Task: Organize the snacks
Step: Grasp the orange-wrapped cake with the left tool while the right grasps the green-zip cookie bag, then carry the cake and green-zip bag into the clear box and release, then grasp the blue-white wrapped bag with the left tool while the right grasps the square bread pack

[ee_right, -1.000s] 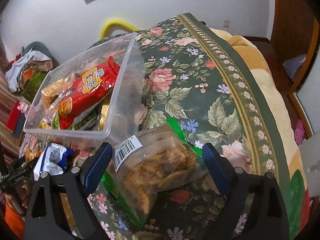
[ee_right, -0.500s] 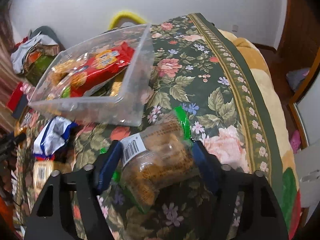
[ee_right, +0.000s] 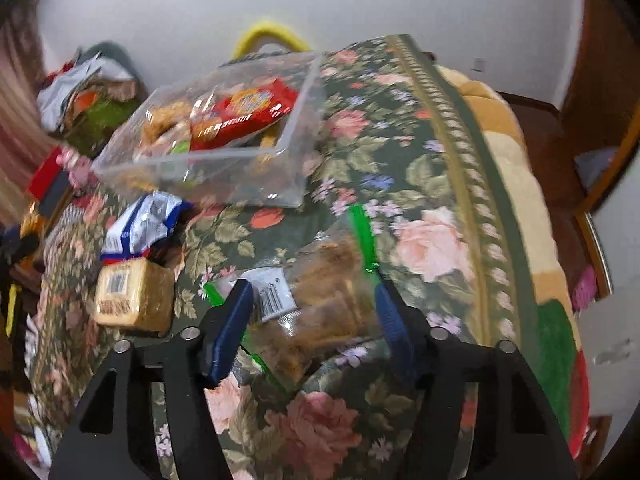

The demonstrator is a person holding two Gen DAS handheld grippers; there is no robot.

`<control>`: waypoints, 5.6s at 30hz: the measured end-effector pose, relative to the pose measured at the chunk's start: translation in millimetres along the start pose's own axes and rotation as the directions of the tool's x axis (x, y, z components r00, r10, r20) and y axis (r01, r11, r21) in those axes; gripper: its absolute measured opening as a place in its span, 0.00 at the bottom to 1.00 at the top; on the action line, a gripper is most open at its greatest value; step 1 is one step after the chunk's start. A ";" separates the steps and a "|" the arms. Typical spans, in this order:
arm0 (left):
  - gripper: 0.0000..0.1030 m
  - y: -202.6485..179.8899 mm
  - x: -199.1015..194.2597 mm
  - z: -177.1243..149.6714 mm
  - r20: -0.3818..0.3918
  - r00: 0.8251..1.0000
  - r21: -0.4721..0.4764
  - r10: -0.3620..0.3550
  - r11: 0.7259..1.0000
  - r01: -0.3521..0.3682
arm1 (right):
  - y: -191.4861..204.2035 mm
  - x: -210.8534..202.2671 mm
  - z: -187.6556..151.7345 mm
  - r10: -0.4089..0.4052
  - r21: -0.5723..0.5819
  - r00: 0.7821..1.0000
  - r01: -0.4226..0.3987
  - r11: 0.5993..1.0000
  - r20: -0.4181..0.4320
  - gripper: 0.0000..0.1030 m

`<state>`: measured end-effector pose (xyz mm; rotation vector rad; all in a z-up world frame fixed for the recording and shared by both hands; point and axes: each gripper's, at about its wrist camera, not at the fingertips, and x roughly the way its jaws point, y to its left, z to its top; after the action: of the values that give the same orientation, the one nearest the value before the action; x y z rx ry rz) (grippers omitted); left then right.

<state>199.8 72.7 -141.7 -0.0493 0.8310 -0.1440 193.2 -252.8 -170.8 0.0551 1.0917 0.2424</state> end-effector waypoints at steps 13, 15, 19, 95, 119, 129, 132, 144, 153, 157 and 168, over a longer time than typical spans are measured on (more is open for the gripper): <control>0.76 -4.1 -19.7 -7.2 0.005 1.000 -0.015 -0.013 1.000 0.013 | -11.1 38.9 8.3 0.038 0.216 0.995 -0.017 0.976 -0.092 0.81; 0.76 -2.5 -20.0 -8.6 0.003 1.000 -0.014 -0.008 1.000 0.008 | -9.7 47.3 14.2 0.028 0.229 0.996 -0.008 0.973 -0.085 0.82; 0.76 -2.6 -19.1 -11.5 -0.003 1.000 -0.008 0.001 1.000 -0.001 | 1.8 57.4 23.9 0.037 0.187 0.995 -0.019 0.982 -0.094 0.79; 0.91 0.2 120.5 109.7 0.012 1.000 -0.063 -0.018 0.998 0.018 | 86.5 61.0 160.8 0.046 -0.164 0.992 -0.025 0.986 0.121 0.69; 0.95 -11.7 -5.2 41.9 0.048 0.998 -0.001 0.048 0.999 -0.048 | 114.8 2.3 49.9 0.140 -0.183 0.987 -0.125 0.975 0.074 0.70; 0.95 1.6 -14.6 -5.6 -0.013 0.999 -0.030 0.046 0.998 -0.047 | 139.4 25.6 0.0 0.127 -0.200 0.992 -0.130 0.971 -0.029 0.80; 0.95 7.1 -12.6 -19.6 -0.035 0.998 -0.043 0.048 0.998 -0.049 | 148.4 34.3 -6.2 0.107 -0.213 0.993 -0.114 0.970 -0.047 0.81; 0.95 13.4 0.7 -24.3 -0.067 0.997 -0.060 0.046 0.997 -0.050 | 150.1 59.1 -19.7 0.101 -0.232 0.985 -0.131 0.964 -0.137 0.77; 0.95 -11.9 20.9 -14.5 -0.082 0.997 -0.043 0.014 0.999 -0.017 | 111.1 36.3 -21.8 0.084 -0.215 0.991 -0.104 0.971 -0.100 0.73; 0.95 -26.1 42.0 -6.5 -0.109 0.994 -0.050 -0.009 0.999 0.004 | 82.1 25.3 -17.9 0.074 -0.167 0.996 -0.082 0.983 -0.057 0.73; 0.95 -52.0 111.8 21.0 -0.171 0.984 -0.049 0.040 0.998 -0.049 | 45.6 15.0 2.3 0.058 -0.105 0.998 -0.056 0.993 0.011 0.73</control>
<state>284.0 4.5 -204.2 -0.0688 1.0058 -0.0847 194.1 -204.9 -175.4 -0.0058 1.0627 0.3495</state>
